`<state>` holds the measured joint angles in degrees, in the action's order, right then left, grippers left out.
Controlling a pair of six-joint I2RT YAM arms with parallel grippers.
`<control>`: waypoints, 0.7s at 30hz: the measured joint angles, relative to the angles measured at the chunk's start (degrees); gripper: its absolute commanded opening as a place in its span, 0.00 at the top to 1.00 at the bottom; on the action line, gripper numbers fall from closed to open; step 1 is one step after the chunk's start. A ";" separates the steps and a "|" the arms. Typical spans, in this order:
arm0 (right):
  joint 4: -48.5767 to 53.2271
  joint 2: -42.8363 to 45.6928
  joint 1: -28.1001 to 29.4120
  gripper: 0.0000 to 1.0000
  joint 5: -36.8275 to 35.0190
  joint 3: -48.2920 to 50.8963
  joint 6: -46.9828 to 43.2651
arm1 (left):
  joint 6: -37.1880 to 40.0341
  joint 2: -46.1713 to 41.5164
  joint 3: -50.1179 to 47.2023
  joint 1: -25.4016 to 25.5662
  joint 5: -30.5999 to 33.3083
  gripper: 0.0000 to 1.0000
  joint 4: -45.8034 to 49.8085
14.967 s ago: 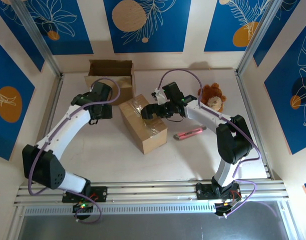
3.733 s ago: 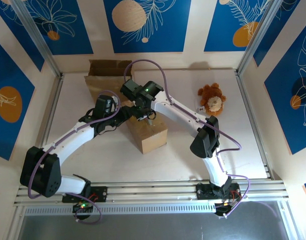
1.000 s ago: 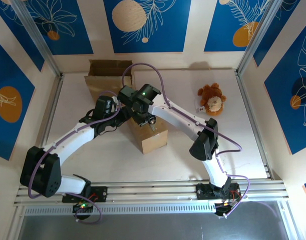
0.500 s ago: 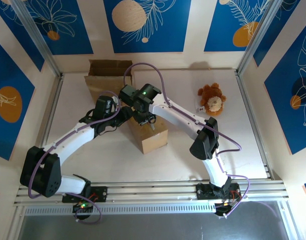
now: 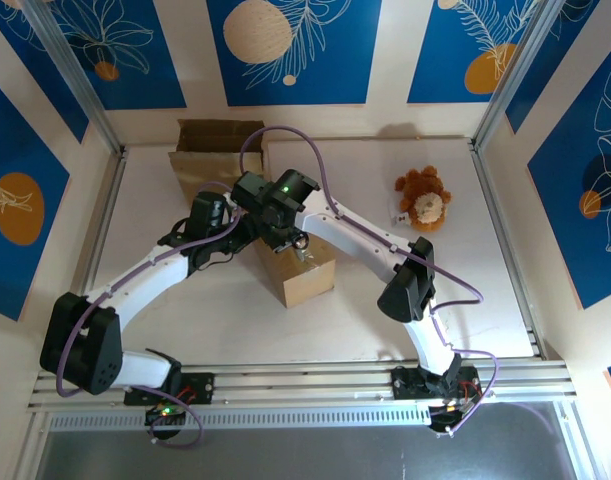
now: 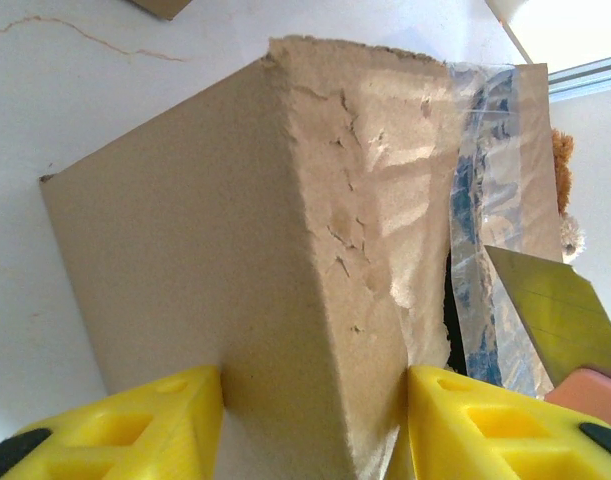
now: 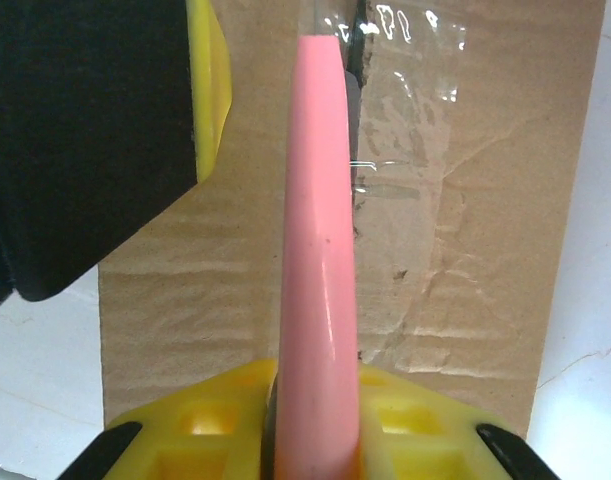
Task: Unpack the express box
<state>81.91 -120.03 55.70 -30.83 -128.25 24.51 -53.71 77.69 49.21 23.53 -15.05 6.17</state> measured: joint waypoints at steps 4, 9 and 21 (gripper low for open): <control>-0.02 0.00 -0.24 1.00 -0.02 0.02 0.02 | 0.00 0.00 0.00 0.00 0.00 0.51 0.00; -0.04 0.00 -0.79 1.00 -0.04 0.59 0.02 | -0.02 0.00 0.00 0.00 0.00 0.51 0.00; -0.98 0.00 -1.36 1.00 -0.04 4.28 0.11 | 0.00 0.02 0.00 0.00 0.00 0.51 0.00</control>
<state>80.93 -120.03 54.35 -30.87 -123.96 24.62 -53.71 77.71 49.21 23.53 -15.05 6.17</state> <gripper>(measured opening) 0.183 0.495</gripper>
